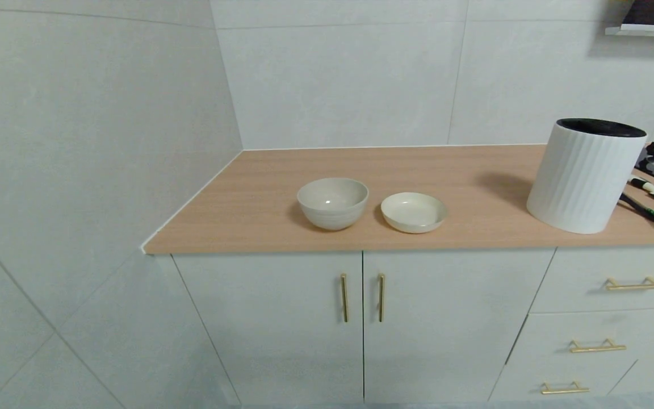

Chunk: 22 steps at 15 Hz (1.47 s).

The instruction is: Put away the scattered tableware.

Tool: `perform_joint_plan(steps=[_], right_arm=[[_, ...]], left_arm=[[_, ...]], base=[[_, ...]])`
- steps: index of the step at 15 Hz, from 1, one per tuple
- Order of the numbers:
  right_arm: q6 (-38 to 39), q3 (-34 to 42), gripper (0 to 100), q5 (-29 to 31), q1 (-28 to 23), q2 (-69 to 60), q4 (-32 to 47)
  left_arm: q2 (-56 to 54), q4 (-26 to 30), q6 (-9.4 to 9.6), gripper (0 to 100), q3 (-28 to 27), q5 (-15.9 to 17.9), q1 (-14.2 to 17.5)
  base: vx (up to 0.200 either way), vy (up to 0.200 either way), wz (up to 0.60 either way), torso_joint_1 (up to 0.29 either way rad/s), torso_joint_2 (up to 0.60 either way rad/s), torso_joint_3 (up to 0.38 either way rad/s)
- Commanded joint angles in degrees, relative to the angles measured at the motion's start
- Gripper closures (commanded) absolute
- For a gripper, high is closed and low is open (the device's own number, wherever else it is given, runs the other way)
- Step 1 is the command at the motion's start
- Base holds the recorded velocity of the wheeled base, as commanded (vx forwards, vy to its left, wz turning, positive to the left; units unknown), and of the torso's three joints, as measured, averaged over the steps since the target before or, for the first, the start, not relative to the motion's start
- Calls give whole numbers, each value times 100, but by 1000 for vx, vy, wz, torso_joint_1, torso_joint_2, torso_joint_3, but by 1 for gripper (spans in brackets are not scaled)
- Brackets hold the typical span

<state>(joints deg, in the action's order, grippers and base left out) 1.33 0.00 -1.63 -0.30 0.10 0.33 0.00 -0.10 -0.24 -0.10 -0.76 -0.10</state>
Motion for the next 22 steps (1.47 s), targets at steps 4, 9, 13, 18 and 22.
perform_joint_plan(steps=[4, 9, 13, 18, 22], right_arm=[[-1, 0, 0, -4, 4, -1, 2], [-1, 0, 0, -4, 4, -1, 2], [-1, 0, 0, -4, -5, -1, 2], [-1, 0, 0, -4, 4, -1, 2], [-1, 0, 0, -4, -5, -1, 2]], left_arm=[[0, 1, -2, 0, 1, -12, 1], [0, 1, -2, 0, 1, -4, 1], [0, 1, -2, 0, 1, -4, 1], [0, 1, -2, 0, 10, -4, 1], [0, 1, -2, 0, 1, -4, 1]], base=[[0, 0, 0, -195, 484, 294], [0, 0, 0, -164, 470, 305], [0, 0, 0, -134, 460, 319], [0, 0, 0, -68, 332, 252], [0, 0, 0, -7, 16, 13]])
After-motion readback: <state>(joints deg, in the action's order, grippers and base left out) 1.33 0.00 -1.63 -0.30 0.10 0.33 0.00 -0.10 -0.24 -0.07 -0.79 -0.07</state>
